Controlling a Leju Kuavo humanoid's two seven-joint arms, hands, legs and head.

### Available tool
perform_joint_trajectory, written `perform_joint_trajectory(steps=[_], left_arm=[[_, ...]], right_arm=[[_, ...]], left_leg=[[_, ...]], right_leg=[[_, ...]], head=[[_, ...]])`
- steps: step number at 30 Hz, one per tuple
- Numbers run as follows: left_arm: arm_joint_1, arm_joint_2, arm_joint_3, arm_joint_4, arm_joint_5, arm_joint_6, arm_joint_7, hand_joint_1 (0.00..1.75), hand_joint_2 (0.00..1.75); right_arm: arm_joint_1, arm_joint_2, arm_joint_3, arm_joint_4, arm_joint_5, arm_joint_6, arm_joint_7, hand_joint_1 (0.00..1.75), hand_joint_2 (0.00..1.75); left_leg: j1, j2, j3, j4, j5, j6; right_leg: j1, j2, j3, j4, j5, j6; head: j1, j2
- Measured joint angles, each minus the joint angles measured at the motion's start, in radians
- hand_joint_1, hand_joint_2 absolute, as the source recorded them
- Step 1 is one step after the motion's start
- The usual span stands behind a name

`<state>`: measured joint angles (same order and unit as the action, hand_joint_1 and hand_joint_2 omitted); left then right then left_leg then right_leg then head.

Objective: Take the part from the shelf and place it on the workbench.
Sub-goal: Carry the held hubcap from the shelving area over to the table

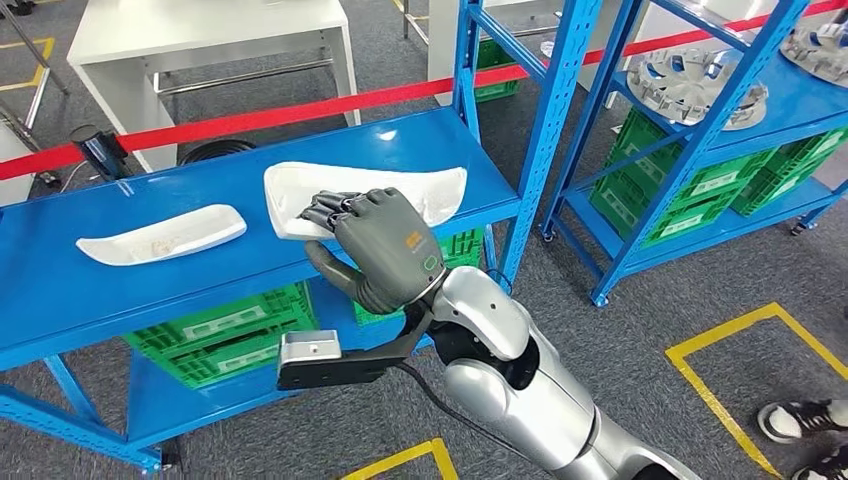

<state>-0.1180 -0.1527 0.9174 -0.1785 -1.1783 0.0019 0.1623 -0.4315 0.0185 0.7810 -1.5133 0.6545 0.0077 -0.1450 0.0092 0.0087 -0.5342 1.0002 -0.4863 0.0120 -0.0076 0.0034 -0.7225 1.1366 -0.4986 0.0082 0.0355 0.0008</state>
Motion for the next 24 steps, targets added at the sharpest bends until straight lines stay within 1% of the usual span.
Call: perform_joint_trajectory(steps=[1,2,3,4,5,6,7,8,9,10,11,12,13,14,15,16,17,18,19,20,21,22,23,24], left_arm=[[0.005,0.001,0.002,0.0,0.0,0.002,0.008,0.0,1.75],[0.012,0.002,0.004,0.0,-0.002,0.002,0.02,0.0,1.75],[0.017,0.002,0.006,0.0,-0.007,0.003,0.034,0.0,1.75],[0.022,0.001,0.007,0.0,-0.009,0.002,0.042,0.0,1.75],[0.025,0.0,0.009,0.0,-0.007,0.002,0.044,0.0,1.75],[0.027,-0.002,0.011,0.0,-0.003,0.001,0.039,0.0,1.75],[0.028,-0.006,0.013,0.0,0.004,-0.001,0.03,0.0,1.75],[0.029,-0.009,0.015,0.0,0.008,-0.004,0.02,0.0,1.75],[0.03,-0.013,0.016,0.0,0.008,-0.007,0.014,0.0,1.75],[0.031,-0.016,0.017,0.0,0.006,-0.01,0.014,0.0,1.75],[0.032,-0.019,0.018,0.0,0.0,-0.012,0.021,0.0,1.75],[0.033,-0.02,0.018,0.0,-0.01,-0.015,0.033,0.0,1.75],[0.035,-0.022,0.018,0.001,-0.019,-0.017,0.045,0.0,1.75],[0.036,-0.022,0.018,0.001,-0.027,-0.019,0.056,0.0,1.75],[0.037,-0.022,0.018,0.001,-0.033,-0.02,0.061,0.0,1.75],[0.038,-0.021,0.018,0.001,-0.037,-0.02,0.062,0.0,1.75],[0.039,-0.019,0.018,0.001,-0.041,-0.019,0.058,0.0,1.75],[0.039,-0.016,0.017,0.001,-0.043,-0.018,0.052,0.0,1.75],[0.039,-0.011,0.017,0.0,-0.043,-0.014,0.046,0.0,1.75],[0.039,-0.005,0.017,-0.001,-0.044,-0.01,0.04,0.0,1.75],[0.038,0.001,0.017,-0.003,-0.043,-0.004,0.034,0.0,1.75],[0.036,0.007,0.017,-0.004,-0.043,0.002,0.027,0.0,1.75],[0.034,0.014,0.017,-0.006,-0.041,0.009,0.019,0.0,1.75],[0.031,0.02,0.017,-0.008,-0.036,0.015,0.01,0.0,1.75]], right_arm=[[0.004,-0.004,0.002,0.0,0.002,0.001,-0.003,1.75,1.75],[0.009,-0.008,0.003,0.0,0.005,0.003,-0.006,1.75,1.75],[0.014,-0.011,0.004,0.0,0.007,0.005,-0.008,1.75,1.75],[0.018,-0.013,0.005,0.0,0.009,0.006,-0.009,1.75,1.75],[0.022,-0.015,0.005,-0.001,0.011,0.007,-0.009,1.75,1.75],[0.025,-0.016,0.005,-0.004,0.013,0.007,-0.01,1.75,1.75],[0.029,-0.016,0.005,-0.008,0.015,0.007,-0.012,1.75,1.75],[0.033,-0.016,0.004,-0.012,0.018,0.005,-0.015,1.75,1.75],[0.036,-0.016,0.004,-0.016,0.02,0.004,-0.018,1.75,1.75],[0.039,-0.016,0.003,-0.018,0.023,0.002,-0.022,1.75,1.75],[0.043,-0.016,0.002,-0.019,0.025,0.0,-0.024,1.75,1.75],[0.046,-0.016,0.002,-0.019,0.027,-0.002,-0.027,1.75,1.75],[0.049,-0.016,0.001,-0.019,0.028,-0.006,-0.028,1.75,1.75],[0.051,-0.016,0.001,-0.019,0.029,-0.01,-0.029,1.75,1.75],[0.054,-0.016,-0.001,-0.019,0.029,-0.015,-0.029,1.75,1.75],[0.058,-0.016,-0.004,-0.019,0.03,-0.019,-0.029,1.75,1.75],[0.063,-0.016,-0.007,-0.019,0.031,-0.023,-0.029,1.75,1.75],[0.068,-0.016,-0.011,-0.019,0.031,-0.026,-0.028,1.75,1.75],[0.071,-0.016,-0.015,-0.019,0.032,-0.027,-0.028,1.75,1.75],[0.072,-0.016,-0.02,-0.019,0.033,-0.029,-0.028,1.75,1.75],[0.072,-0.016,-0.023,-0.019,0.034,-0.029,-0.028,1.75,1.75],[0.072,-0.015,-0.028,-0.021,0.035,-0.029,-0.029,1.75,1.75],[0.072,-0.013,-0.033,-0.022,0.035,-0.03,-0.031,1.75,1.75],[0.071,-0.01,-0.038,-0.023,0.035,-0.03,-0.033,1.75,1.75]], left_leg=[[-0.001,0.002,-0.018,0.001,0.013,0.003],[-0.001,0.003,-0.036,0.002,0.026,0.003],[-0.002,0.004,-0.056,0.005,0.04,0.003],[-0.003,0.005,-0.075,0.008,0.052,0.002],[-0.004,0.006,-0.095,0.011,0.065,0.0],[-0.004,0.006,-0.111,0.016,0.076,-0.001],[-0.006,0.004,-0.124,0.021,0.086,-0.005],[-0.007,0.003,-0.13,0.022,0.096,-0.01],[-0.006,0.003,-0.132,0.022,0.105,-0.016],[-0.005,0.002,-0.132,0.019,0.115,-0.023],[-0.002,0.003,-0.132,0.013,0.126,-0.031],[-0.001,0.001,-0.136,0.012,0.126,-0.037],[0.0,-0.001,-0.143,0.021,0.107,-0.043],[0.001,-0.003,-0.154,0.048,0.065,-0.049],[0.002,-0.005,-0.165,0.096,0.007,-0.054],[0.003,-0.006,-0.175,0.158,-0.05,-0.059],[0.003,-0.006,-0.181,0.223,-0.086,-0.063],[0.004,-0.006,-0.179,0.271,-0.095,-0.066],[0.004,-0.006,-0.164,0.292,-0.078,-0.067],[0.004,-0.006,-0.133,0.28,-0.049,-0.068],[0.005,-0.006,-0.084,0.233,-0.028,-0.069],[0.004,-0.007,-0.022,0.158,-0.029,-0.068],[0.003,-0.01,0.029,0.089,-0.045,-0.063],[0.001,-0.012,0.064,0.035,-0.065,-0.057]], right_leg=[[-0.001,0.0,-0.015,0.068,-0.049,0.004],[-0.001,0.0,-0.024,0.13,-0.076,0.006],[-0.001,0.0,-0.021,0.17,-0.08,0.007],[-0.001,0.0,0.0,0.176,-0.062,0.005],[0.0,0.0,0.038,0.147,-0.037,0.001],[0.002,0.0,0.094,0.087,-0.023,-0.005],[0.005,-0.001,0.158,0.005,-0.029,-0.012],[0.009,-0.002,0.205,-0.059,-0.041,-0.017],[0.012,-0.003,0.236,-0.106,-0.056,-0.022],[0.016,-0.003,0.245,-0.13,-0.062,-0.025],[0.016,-0.003,0.237,-0.131,-0.051,-0.03],[0.015,-0.003,0.229,-0.138,-0.039,-0.036],[0.012,-0.004,0.218,-0.142,-0.023,-0.043],[0.008,-0.004,0.204,-0.147,-0.005,-0.048],[0.006,-0.004,0.188,-0.148,0.011,-0.051],[0.005,-0.004,0.169,-0.149,0.026,-0.053],[0.005,-0.004,0.151,-0.147,0.041,-0.051],[0.005,-0.005,0.132,-0.145,0.055,-0.05],[0.004,-0.007,0.112,-0.142,0.069,-0.047],[0.003,-0.007,0.092,-0.137,0.082,-0.044],[0.002,-0.008,0.074,-0.131,0.094,-0.041],[0.002,-0.007,0.058,-0.125,0.104,-0.036],[0.003,-0.008,0.048,-0.119,0.113,-0.031],[0.004,-0.008,0.044,-0.116,0.122,-0.026]], head=[[0.001,0.0],[0.001,0.0],[0.001,0.0],[0.001,0.0],[0.001,0.0],[0.001,0.0],[0.001,0.0],[0.0,0.0],[0.002,0.0],[0.004,0.0],[0.006,0.0],[0.009,0.0],[0.007,0.0],[0.004,0.0],[0.001,0.0],[-0.001,0.0],[-0.002,0.0],[-0.002,0.0],[-0.002,0.0],[-0.002,0.0],[-0.002,0.0],[-0.002,0.0],[-0.001,0.0],[-0.001,0.0]])
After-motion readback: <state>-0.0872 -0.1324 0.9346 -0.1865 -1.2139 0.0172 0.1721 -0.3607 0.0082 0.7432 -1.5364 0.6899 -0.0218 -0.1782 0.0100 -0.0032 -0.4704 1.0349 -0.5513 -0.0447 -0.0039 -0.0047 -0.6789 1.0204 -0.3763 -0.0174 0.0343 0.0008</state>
